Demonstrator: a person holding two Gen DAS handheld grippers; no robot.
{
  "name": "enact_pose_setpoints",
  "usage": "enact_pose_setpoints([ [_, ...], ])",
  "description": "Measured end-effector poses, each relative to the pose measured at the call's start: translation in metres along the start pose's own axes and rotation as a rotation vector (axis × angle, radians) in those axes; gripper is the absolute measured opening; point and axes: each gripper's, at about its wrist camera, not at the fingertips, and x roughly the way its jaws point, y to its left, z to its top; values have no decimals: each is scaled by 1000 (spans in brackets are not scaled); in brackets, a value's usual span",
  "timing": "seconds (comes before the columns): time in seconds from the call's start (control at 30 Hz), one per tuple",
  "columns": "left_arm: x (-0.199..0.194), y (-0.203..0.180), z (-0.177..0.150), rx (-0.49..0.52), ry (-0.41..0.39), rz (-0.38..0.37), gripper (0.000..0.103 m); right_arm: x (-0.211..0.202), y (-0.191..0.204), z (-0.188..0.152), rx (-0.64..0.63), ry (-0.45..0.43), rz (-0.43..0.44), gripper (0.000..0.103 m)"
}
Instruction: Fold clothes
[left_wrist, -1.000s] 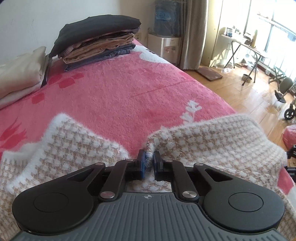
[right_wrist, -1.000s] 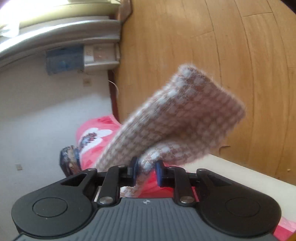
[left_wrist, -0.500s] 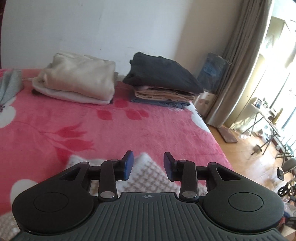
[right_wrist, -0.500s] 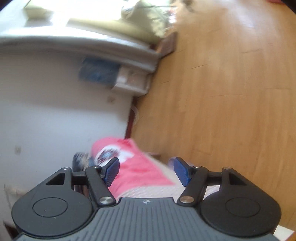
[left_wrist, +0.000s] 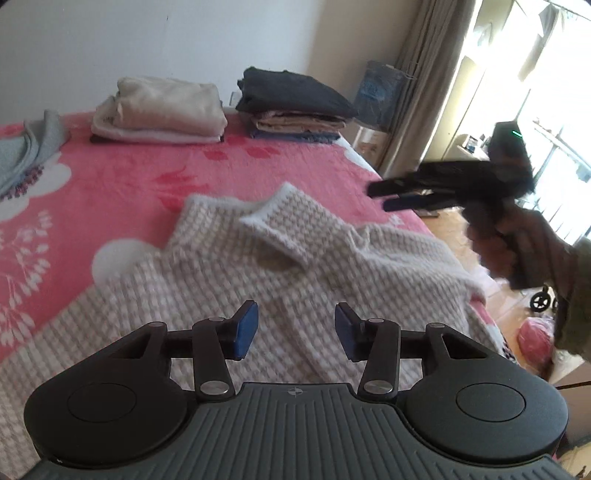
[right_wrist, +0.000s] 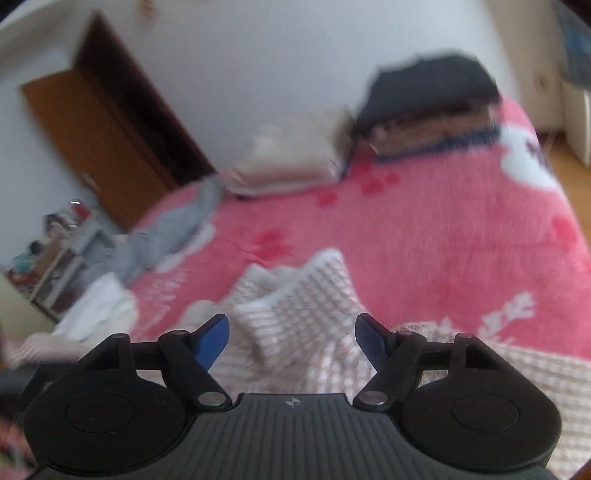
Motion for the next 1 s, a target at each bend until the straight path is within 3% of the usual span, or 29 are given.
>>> enact_pose_setpoints([
  [0.1, 14, 6, -16, -26, 13, -22, 46, 50, -11, 11, 70, 38, -73, 78],
  [0.23, 31, 7, -27, -27, 63, -63, 46, 102, -29, 17, 161, 114, -57, 78],
  [0.3, 38, 3, -35, 5, 88, -68, 46, 116, -28, 13, 132, 141, -72, 56],
  [0.33, 42, 1, -37, 22, 94, -69, 46, 115, -24, 12, 81, 118, -83, 40],
  [0.37, 47, -1, -40, 38, 100, -71, 46, 110, -23, 12, 56, 86, -59, 16],
  [0.4, 51, -3, -43, 46, 106, -71, 46, 102, -24, 13, 56, 42, -19, 13],
  [0.47, 58, -6, -49, 57, 124, -68, 46, 88, -22, 14, -4, -73, 48, 13],
  [0.57, 66, -12, -57, 81, 136, -52, 46, 91, -26, 8, -45, -130, 69, 13],
  [0.7, 67, -17, -59, 106, 124, -40, 46, 123, -47, -1, 11, -99, -17, 16],
  [0.73, 67, -18, -59, 110, 121, -40, 46, 124, -53, 0, 65, -102, -1, 17],
  [0.77, 66, -18, -59, 114, 117, -39, 46, 125, -60, 1, 119, -106, 15, 21],
  [0.8, 66, -18, -59, 117, 114, -39, 46, 124, -65, 2, 167, -113, 23, 30],
  [0.87, 64, -17, -59, 118, 107, -39, 46, 105, -68, 8, 227, -169, 2, 40],
  [0.93, 62, -16, -58, 116, 101, -39, 46, 66, -72, 9, 283, -300, 43, 40],
  [1.0, 60, -15, -57, 115, 99, -37, 46, 27, -68, 7, 281, -355, 72, 40],
])
